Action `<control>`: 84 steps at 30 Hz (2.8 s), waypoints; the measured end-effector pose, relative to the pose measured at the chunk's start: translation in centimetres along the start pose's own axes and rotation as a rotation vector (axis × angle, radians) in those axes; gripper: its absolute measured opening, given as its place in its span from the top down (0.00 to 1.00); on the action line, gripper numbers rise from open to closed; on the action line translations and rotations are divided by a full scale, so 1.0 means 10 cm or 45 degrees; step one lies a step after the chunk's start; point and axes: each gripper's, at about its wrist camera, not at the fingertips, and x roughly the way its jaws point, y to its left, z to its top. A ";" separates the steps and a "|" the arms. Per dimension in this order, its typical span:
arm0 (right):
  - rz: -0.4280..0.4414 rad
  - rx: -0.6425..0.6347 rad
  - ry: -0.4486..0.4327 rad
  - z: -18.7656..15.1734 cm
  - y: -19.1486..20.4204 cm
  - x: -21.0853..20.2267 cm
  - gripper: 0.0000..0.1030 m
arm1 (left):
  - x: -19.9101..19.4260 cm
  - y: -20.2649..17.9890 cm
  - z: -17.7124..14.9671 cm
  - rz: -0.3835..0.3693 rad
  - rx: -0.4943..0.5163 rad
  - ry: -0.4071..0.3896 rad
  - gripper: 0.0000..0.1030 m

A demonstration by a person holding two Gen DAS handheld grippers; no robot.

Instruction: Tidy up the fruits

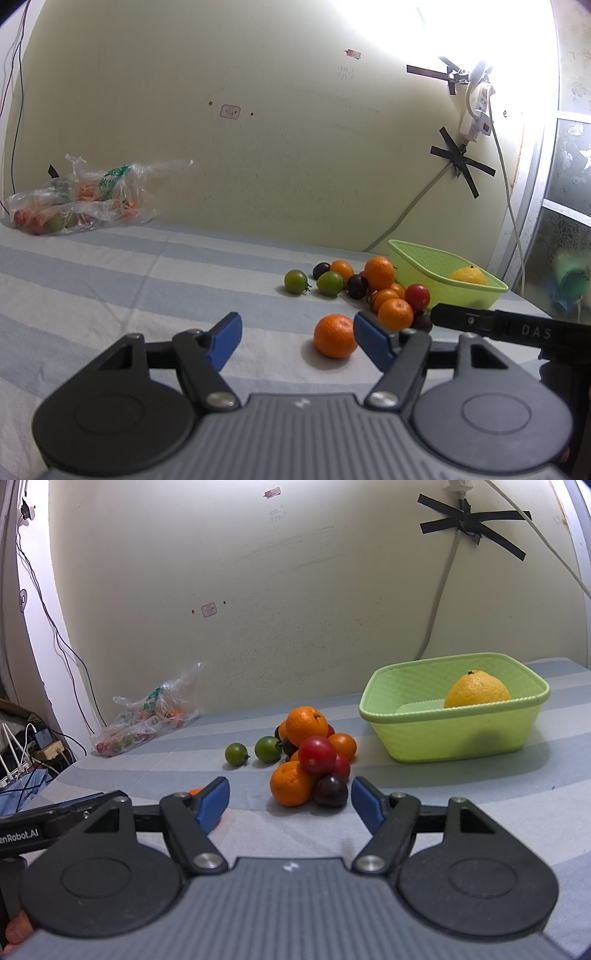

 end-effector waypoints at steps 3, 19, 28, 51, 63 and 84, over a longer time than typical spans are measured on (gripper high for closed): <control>-0.001 0.001 0.000 0.00 0.00 0.00 0.28 | 0.01 0.01 0.00 0.001 -0.002 -0.001 0.34; 0.000 0.012 -0.003 0.00 0.00 -0.01 0.28 | 0.00 0.03 0.01 0.001 -0.008 -0.003 0.34; 0.000 0.012 -0.003 0.00 0.00 -0.01 0.28 | 0.00 0.03 0.01 0.000 -0.007 -0.003 0.34; 0.008 0.013 -0.002 0.01 0.02 -0.03 0.28 | 0.00 0.03 0.01 -0.002 -0.010 -0.003 0.34; 0.026 -0.041 0.065 0.01 0.08 0.04 0.46 | 0.08 0.00 0.04 -0.029 0.008 0.052 0.34; -0.034 -0.011 0.108 0.31 -0.15 0.44 0.70 | 0.77 -0.33 0.12 -0.071 0.147 0.305 0.62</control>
